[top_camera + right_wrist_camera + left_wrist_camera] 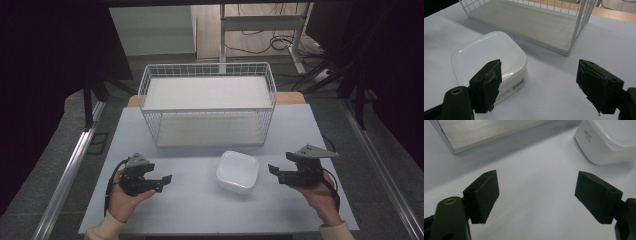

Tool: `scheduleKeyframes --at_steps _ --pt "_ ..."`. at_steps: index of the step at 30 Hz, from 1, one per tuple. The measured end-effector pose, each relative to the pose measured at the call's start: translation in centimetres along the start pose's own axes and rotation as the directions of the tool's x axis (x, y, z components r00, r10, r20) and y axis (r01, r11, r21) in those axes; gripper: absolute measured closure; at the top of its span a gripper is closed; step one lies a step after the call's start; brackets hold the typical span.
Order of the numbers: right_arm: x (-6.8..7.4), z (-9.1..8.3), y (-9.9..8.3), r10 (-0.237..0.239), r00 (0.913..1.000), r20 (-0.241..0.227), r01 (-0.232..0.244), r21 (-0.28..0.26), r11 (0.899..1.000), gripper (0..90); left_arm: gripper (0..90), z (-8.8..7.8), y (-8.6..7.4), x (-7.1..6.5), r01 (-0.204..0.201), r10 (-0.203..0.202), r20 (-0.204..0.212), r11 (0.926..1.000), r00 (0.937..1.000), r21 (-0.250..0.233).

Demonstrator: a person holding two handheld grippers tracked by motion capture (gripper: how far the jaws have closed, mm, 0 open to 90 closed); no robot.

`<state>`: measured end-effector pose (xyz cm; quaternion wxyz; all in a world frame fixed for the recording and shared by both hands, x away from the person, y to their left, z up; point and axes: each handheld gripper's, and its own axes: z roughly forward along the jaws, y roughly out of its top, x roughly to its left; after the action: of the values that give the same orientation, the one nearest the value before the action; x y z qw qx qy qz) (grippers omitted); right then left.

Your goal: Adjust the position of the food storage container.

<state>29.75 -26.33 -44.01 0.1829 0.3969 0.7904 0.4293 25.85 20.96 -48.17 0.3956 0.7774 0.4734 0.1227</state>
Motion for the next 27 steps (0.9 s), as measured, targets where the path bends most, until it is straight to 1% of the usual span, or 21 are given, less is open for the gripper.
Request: scheduleKeyframes --at_steps 3,5,8,15,20,27 --pt "-0.08 0.06 -0.01 0.0 1.0 -0.003 0.0 0.007 1.0 20.7 18.8 0.03 0.08 -0.04 0.001 -0.001 0.002 1.0 1.0 0.0" --pt "-0.15 0.24 -0.01 -0.006 0.9998 -0.017 0.006 0.016 1.0 21.3 18.9 0.01 0.15 -0.09 -0.002 0.002 0.006 1.0 1.0 0.001" --pt "-0.16 0.26 -0.01 0.005 0.9997 -0.022 -0.005 0.019 1.0 21.3 18.9 0.07 0.08 -0.1 -0.004 0.004 0.009 1.0 1.0 0.006" --pt "-0.2 0.07 -0.07 0.036 0.9992 -0.019 -0.035 0.022 0.999 21.1 18.9 -0.16 0.1 0.23 0.004 -0.004 0.009 1.0 1.0 -0.003" --pt "-0.14 0.21 -0.09 0.045 0.9987 -0.026 -0.044 0.033 0.998 21.3 19.0 -0.16 0.1 0.34 0.007 -0.007 0.009 1.0 0.9999 -0.001" --pt "-0.25 0.17 -0.05 0.045 0.9987 -0.024 -0.045 0.038 0.998 23.8 19.0 -0.03 0.13 0.34 0.004 -0.004 0.011 1.0 0.9999 0.005"
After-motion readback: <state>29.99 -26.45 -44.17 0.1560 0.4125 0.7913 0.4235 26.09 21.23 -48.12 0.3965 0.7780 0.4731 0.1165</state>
